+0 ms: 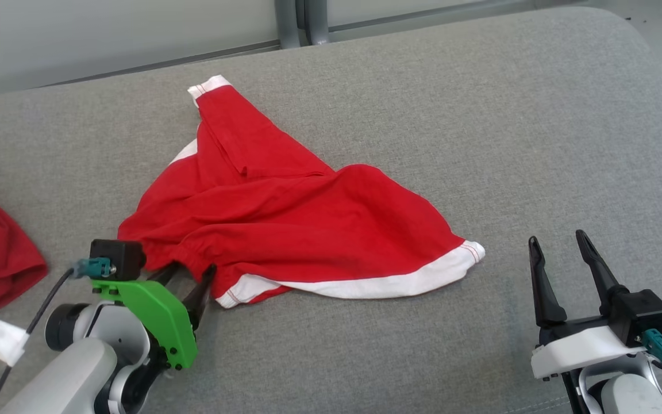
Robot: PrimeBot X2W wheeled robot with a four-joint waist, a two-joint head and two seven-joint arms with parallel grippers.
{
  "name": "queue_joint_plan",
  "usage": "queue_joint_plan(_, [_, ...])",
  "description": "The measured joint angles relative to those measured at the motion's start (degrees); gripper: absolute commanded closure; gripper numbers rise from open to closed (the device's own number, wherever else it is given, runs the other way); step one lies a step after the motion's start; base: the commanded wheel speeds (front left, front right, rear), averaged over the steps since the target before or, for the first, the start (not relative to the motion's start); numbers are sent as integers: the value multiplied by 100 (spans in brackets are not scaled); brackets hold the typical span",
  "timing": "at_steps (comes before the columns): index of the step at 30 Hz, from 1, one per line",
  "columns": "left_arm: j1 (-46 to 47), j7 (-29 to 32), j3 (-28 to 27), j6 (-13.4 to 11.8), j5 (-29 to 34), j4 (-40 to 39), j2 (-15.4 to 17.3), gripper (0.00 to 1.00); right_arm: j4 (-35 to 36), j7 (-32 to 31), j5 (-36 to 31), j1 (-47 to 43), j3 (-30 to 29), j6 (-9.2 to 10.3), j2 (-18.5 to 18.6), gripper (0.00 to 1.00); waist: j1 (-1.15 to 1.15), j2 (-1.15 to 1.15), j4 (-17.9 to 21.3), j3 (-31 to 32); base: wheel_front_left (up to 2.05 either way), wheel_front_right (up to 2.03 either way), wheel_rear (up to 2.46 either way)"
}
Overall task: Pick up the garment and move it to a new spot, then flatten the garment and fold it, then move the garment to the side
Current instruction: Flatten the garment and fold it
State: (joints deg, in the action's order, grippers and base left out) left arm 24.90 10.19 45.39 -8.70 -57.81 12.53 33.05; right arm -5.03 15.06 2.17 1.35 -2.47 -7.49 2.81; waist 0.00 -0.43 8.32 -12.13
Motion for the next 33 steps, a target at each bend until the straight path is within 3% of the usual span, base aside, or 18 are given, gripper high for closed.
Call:
queue_joint_plan(4, [-455, -437, -175, -382, 18, -664, 133, 0, 175, 0, -108, -26, 92, 0, 102, 0, 0, 0, -144, 106, 0, 0, 0])
queue_joint_plan(9, [-1074, -1480, -479, -1188, 459, -1503, 274, 0, 586, 0, -167, -138, 142, 0, 319, 0, 0, 0, -330, 282, 0, 0, 0])
queue_joint_plan(11, [-1462, -1736, -526, -1336, 459, -1726, 266, 0, 776, 0, -177, -211, 130, 0, 349, 0, 0, 0, -404, 370, 0, 0, 0])
queue_joint_plan(13, [-1705, -1975, -595, -1332, 410, -1823, 264, 0, 899, 0, -180, -313, 133, 0, 357, 0, 0, 0, -485, 449, 0, 0, 0])
queue_joint_plan(20, [-2207, -2482, -934, -867, 520, -1404, 285, 0, 1069, 0, -180, -560, 199, 0, 304, 0, 0, 0, -735, 752, 0, 0, 0])
queue_joint_plan(24, [-2487, -2501, -1408, -628, 953, -1150, 18, 0, 964, 0, -178, -748, 156, 0, 271, 0, 0, 0, -859, 944, 0, 0, 0])
queue_joint_plan(29, [-2941, -2526, -2282, -138, 1764, -921, -475, 0, 788, -1, -174, -921, 66, 0, 192, 0, 0, 0, -1031, 1144, 0, 0, 0])
queue_joint_plan(33, [-3259, -2524, -2903, 491, 2346, -678, -837, 0, 683, 0, -174, -939, -13, -1, 138, 0, 0, 0, -1144, 1225, 0, 0, 0])
